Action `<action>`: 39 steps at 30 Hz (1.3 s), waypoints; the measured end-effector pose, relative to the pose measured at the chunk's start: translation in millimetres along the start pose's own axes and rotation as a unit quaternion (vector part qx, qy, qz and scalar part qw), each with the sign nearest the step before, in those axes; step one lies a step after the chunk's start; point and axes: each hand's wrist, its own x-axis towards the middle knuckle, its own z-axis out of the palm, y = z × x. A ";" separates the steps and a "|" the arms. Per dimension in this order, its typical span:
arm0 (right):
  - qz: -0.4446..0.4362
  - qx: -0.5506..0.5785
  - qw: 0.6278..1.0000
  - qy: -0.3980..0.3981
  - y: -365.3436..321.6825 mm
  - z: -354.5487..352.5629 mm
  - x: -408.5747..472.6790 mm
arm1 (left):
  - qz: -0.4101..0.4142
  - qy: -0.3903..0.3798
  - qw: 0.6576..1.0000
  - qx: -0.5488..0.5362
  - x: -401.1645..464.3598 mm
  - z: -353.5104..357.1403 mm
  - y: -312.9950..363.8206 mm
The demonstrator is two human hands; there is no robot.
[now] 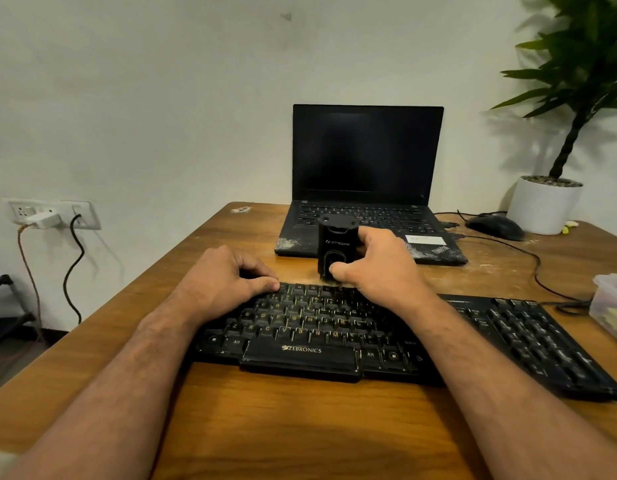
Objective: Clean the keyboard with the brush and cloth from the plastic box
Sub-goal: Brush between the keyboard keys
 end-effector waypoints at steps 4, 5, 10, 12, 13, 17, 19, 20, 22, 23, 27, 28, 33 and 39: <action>-0.003 0.064 0.997 -0.052 1.5 -2.4 -8.8 | -0.003 -0.001 1.000 -0.002 0.0 -0.4 -0.4; -0.005 0.049 0.998 -0.046 2.0 -0.8 -9.4 | -0.002 0.000 1.000 -0.001 0.2 -0.6 -0.9; -0.015 0.045 0.998 -0.030 -0.4 -1.6 -6.9 | 0.003 -0.001 1.000 -0.002 0.0 -0.5 -0.5; -0.031 0.065 0.995 -0.066 0.0 2.1 -8.9 | 0.002 0.002 1.000 -0.003 0.0 -0.1 -0.2; -0.037 0.052 0.996 -0.066 0.9 4.3 -8.8 | 0.000 0.003 1.000 -0.004 0.1 0.1 0.0; -0.034 0.015 0.999 -0.033 2.1 1.8 -6.6 | -0.004 0.001 1.000 -0.006 -0.3 0.2 0.6; -0.039 0.042 0.996 -0.064 1.5 1.6 -8.0 | -0.005 0.004 1.000 -0.004 -0.4 0.4 0.5; -0.040 0.048 0.995 -0.074 1.1 2.7 -9.5 | -0.005 0.005 1.000 -0.003 -0.5 0.4 0.3; -0.034 0.029 0.998 -0.051 1.2 2.8 -9.2 | -0.003 0.008 1.000 -0.003 -0.1 0.6 -0.1; -0.028 0.013 0.999 -0.030 0.9 1.5 -8.1 | -0.004 0.011 1.000 -0.006 0.1 0.6 -0.7; -0.034 0.045 0.997 -0.050 -6.3 7.6 -7.6 | -0.027 0.011 0.997 -0.070 -0.2 -1.1 -1.7; -0.042 0.055 0.995 -0.067 -10.0 14.3 -8.4 | -0.033 0.011 0.996 -0.086 -0.4 -1.3 -1.1; -0.058 0.025 0.994 -0.093 -13.4 22.3 -4.3 | -0.046 0.007 0.993 -0.106 -1.7 -1.0 -0.4; -0.012 0.003 0.994 -0.106 0.7 -17.1 -5.5 | -0.048 -0.004 0.995 -0.087 -0.8 -1.1 -2.6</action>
